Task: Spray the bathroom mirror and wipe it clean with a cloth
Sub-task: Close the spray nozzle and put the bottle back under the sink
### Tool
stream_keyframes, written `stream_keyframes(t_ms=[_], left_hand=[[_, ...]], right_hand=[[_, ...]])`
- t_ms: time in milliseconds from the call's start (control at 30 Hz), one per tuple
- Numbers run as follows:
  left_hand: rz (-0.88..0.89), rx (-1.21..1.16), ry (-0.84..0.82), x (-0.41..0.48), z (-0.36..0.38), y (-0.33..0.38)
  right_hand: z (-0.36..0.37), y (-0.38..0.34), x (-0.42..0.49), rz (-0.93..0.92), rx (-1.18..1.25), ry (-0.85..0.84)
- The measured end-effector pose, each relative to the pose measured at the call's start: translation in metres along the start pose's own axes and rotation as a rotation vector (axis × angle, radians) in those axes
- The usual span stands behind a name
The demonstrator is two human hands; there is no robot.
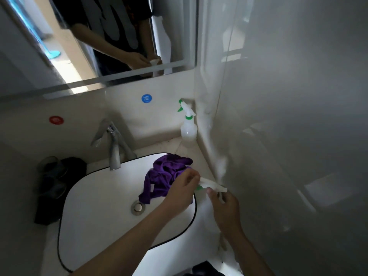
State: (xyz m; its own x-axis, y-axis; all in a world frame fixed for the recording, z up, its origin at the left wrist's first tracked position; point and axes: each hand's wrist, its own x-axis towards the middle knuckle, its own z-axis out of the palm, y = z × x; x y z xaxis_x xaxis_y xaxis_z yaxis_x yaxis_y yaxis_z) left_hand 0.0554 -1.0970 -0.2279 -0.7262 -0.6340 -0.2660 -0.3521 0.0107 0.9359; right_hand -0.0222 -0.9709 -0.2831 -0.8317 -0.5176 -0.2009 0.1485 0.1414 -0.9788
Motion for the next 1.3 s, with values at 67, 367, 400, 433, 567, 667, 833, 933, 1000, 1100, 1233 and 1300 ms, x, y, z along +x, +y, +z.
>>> stream_keyframes(t_ms=[67,367,400,433,567,667,833,933,1000,1100,1233,1300], left_hand=[[0.019,-0.054,0.024,-0.007,-0.009,0.014],[0.202,-0.229,0.223,-0.054,-0.087,0.067],[0.223,-0.229,0.250,-0.061,-0.097,0.069],[0.231,-0.228,0.274,-0.068,-0.108,0.068],[0.178,-0.195,0.394,-0.095,-0.144,0.051],[0.090,-0.183,0.474,-0.110,-0.166,0.031],[-0.031,-0.173,0.544,-0.124,-0.191,-0.002],[-0.041,-0.233,0.519,-0.128,-0.199,-0.014],[-0.046,-0.226,0.510,-0.125,-0.205,-0.017],[-0.037,-0.205,0.518,-0.112,-0.210,-0.020],[-0.012,-0.269,0.457,-0.098,-0.210,-0.028],[-0.001,-0.297,0.412,-0.098,-0.209,-0.034]], right_hand=[[0.003,-0.020,0.000,-0.050,-0.060,-0.018],[0.079,-0.108,-0.017,-0.375,-0.091,-0.292],[0.091,-0.108,-0.021,-0.356,-0.040,-0.334],[0.105,-0.107,-0.026,-0.325,-0.006,-0.372],[0.155,-0.100,-0.046,-0.113,0.087,-0.461],[0.185,-0.090,-0.059,0.008,0.092,-0.547],[0.216,-0.065,-0.078,0.108,-0.005,-0.580],[0.224,-0.062,-0.081,0.068,0.003,-0.571],[0.227,-0.062,-0.081,0.009,-0.006,-0.556],[0.232,-0.059,-0.079,-0.043,0.006,-0.484],[0.236,-0.052,-0.079,-0.066,-0.010,-0.382],[0.234,-0.050,-0.081,-0.095,-0.027,-0.351]])
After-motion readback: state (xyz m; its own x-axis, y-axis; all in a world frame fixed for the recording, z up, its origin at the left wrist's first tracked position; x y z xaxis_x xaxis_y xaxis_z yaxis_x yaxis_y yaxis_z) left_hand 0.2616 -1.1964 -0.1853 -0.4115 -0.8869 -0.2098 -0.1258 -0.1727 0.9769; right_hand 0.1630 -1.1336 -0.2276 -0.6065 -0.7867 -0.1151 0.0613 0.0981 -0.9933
